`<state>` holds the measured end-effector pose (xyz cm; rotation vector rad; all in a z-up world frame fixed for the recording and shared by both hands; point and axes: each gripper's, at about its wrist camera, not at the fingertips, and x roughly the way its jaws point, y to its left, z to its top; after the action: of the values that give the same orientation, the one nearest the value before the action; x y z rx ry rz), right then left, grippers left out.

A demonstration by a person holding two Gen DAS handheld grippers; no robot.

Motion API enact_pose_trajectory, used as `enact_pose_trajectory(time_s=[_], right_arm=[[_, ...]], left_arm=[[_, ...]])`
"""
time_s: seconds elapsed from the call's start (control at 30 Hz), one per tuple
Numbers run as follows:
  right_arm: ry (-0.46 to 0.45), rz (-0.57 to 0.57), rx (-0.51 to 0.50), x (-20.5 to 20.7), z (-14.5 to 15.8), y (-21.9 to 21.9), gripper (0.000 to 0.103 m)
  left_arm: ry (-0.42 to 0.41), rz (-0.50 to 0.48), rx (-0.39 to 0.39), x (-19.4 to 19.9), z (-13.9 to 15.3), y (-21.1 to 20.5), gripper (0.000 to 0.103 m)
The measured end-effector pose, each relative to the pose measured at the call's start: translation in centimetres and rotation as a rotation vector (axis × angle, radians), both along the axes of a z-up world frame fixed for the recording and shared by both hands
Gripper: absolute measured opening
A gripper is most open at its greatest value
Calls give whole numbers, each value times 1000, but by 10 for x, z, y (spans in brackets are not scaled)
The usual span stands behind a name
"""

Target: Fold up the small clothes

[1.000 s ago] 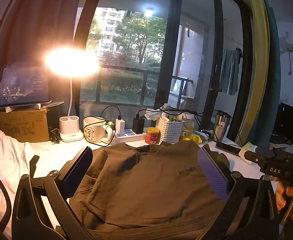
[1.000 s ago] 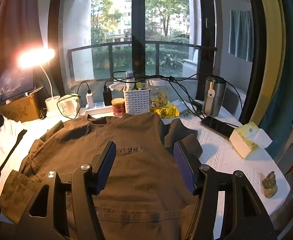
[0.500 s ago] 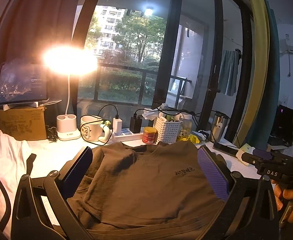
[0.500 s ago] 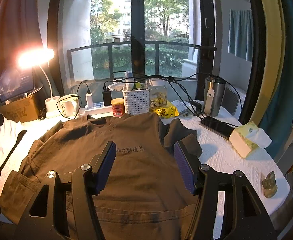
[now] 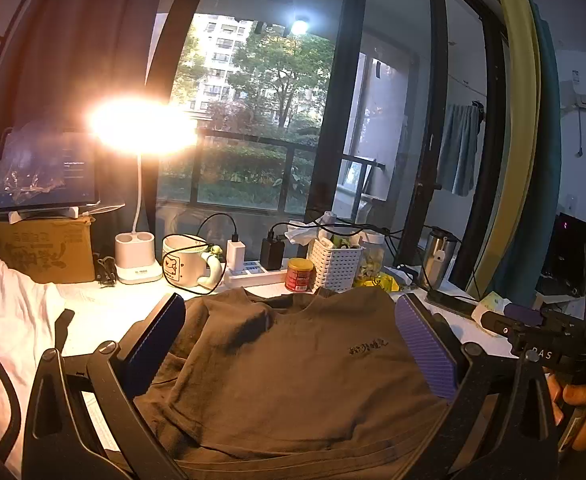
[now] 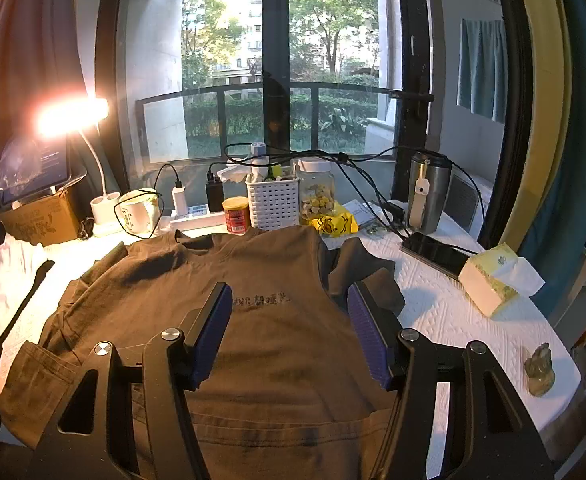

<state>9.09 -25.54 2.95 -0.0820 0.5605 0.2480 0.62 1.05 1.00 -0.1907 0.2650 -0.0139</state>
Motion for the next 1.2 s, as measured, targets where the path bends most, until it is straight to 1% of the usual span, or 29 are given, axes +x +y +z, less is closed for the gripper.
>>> enact_pose_trajectory(time_s=[0.87,1.2], right_arm=[[15,-12,5,1,-3,-6,64],[28,-17,8,7,-6,-7,64]], left_arm=[[6,-5,0,0,-2,-3,103],[22,-6,0,7,-4,-3,103]])
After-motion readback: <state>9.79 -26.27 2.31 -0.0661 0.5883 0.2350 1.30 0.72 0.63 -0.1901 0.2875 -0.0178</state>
